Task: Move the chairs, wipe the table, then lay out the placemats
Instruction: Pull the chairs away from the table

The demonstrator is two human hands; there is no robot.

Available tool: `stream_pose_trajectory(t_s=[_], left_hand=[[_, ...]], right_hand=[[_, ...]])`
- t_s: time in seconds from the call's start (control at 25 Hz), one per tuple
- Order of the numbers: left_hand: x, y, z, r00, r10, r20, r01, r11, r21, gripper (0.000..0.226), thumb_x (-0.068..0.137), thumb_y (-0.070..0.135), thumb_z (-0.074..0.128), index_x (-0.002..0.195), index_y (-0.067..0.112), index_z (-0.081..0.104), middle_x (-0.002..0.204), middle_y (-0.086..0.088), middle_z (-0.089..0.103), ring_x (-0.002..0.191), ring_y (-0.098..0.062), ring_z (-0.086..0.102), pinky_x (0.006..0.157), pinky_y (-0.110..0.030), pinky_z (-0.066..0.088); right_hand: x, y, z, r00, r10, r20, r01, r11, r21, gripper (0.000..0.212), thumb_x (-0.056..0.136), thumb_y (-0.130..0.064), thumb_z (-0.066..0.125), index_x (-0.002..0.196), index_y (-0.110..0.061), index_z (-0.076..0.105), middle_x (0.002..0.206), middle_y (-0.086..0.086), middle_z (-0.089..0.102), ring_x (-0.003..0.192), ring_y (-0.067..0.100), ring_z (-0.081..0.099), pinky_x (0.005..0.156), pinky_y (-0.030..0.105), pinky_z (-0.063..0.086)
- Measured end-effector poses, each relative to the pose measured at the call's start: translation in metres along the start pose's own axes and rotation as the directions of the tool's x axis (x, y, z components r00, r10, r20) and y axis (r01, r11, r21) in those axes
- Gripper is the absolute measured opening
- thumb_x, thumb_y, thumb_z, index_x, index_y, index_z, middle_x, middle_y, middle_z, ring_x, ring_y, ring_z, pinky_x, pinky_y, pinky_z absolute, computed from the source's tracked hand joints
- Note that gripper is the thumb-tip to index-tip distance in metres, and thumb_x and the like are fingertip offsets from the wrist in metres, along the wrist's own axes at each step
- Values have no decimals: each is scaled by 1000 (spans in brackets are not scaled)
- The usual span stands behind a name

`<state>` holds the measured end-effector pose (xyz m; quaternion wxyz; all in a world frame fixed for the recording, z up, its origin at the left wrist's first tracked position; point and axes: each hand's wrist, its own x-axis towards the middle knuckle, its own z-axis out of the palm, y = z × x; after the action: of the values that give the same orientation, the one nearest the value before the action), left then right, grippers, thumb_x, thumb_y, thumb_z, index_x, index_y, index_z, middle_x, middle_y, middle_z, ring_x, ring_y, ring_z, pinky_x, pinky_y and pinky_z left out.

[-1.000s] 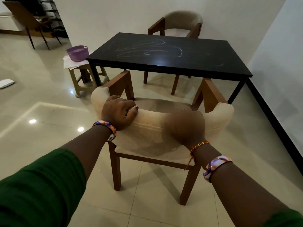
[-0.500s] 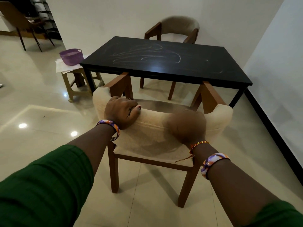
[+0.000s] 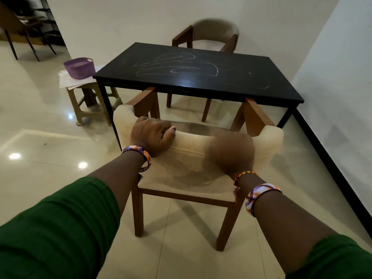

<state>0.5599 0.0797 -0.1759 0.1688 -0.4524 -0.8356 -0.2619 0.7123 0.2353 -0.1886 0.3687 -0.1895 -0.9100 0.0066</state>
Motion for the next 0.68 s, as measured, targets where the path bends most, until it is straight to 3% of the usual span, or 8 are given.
stream_pose_trajectory(t_s=[0.2, 0.32, 0.44, 0.52, 0.6, 0.68], left_hand=[[3, 5, -6, 997, -18, 73, 18, 1000, 9, 68, 76, 53, 15, 84, 12, 69, 62, 1, 53, 62, -18, 48, 79, -29, 30], [6, 11, -11, 982, -61, 176, 49, 996, 73, 72, 78, 56, 14, 96, 15, 70, 71, -1, 62, 69, -18, 52, 80, -30, 33], [22, 24, -17, 884, -102, 457, 35, 988, 153, 64, 91, 60, 24, 111, 16, 67, 94, -6, 70, 81, -20, 60, 69, -28, 40], [31, 51, -17, 781, -74, 621, -8, 992, 128, 62, 92, 61, 28, 115, 16, 64, 101, -6, 68, 86, -20, 60, 65, -26, 42], [38, 91, -5, 722, -1, 692, -71, 995, 74, 61, 88, 63, 38, 121, 16, 58, 107, -6, 64, 94, -21, 60, 73, -28, 47], [42, 135, 18, 713, 85, 696, -129, 992, 11, 62, 82, 58, 55, 126, 15, 52, 112, -6, 62, 99, -19, 60, 78, -27, 51]], right_hand=[[-3, -4, -5, 991, 77, 112, -81, 996, 27, 55, 89, -43, 23, 89, -10, 67, 75, 11, 68, 74, 28, 62, 79, 37, 43], [-7, 3, -13, 982, 2, 188, -12, 998, 54, 56, 91, -43, 22, 98, -11, 66, 84, 11, 69, 81, 28, 63, 82, 39, 44], [-13, 35, -22, 970, -104, 221, 87, 993, 84, 53, 94, -43, 25, 107, -11, 64, 94, 12, 71, 89, 29, 65, 86, 40, 45], [-18, 65, -25, 973, -48, 226, 25, 994, 102, 55, 94, -44, 23, 110, -11, 64, 102, 12, 69, 98, 29, 63, 91, 41, 43], [-18, 97, -24, 972, 33, 233, -71, 985, 157, 58, 92, -44, 20, 108, -9, 64, 106, 13, 67, 103, 28, 59, 92, 42, 43], [-12, 128, -15, 965, 60, 255, -127, 958, 257, 57, 91, -43, 20, 102, -9, 64, 103, 11, 66, 99, 24, 57, 88, 41, 46]])
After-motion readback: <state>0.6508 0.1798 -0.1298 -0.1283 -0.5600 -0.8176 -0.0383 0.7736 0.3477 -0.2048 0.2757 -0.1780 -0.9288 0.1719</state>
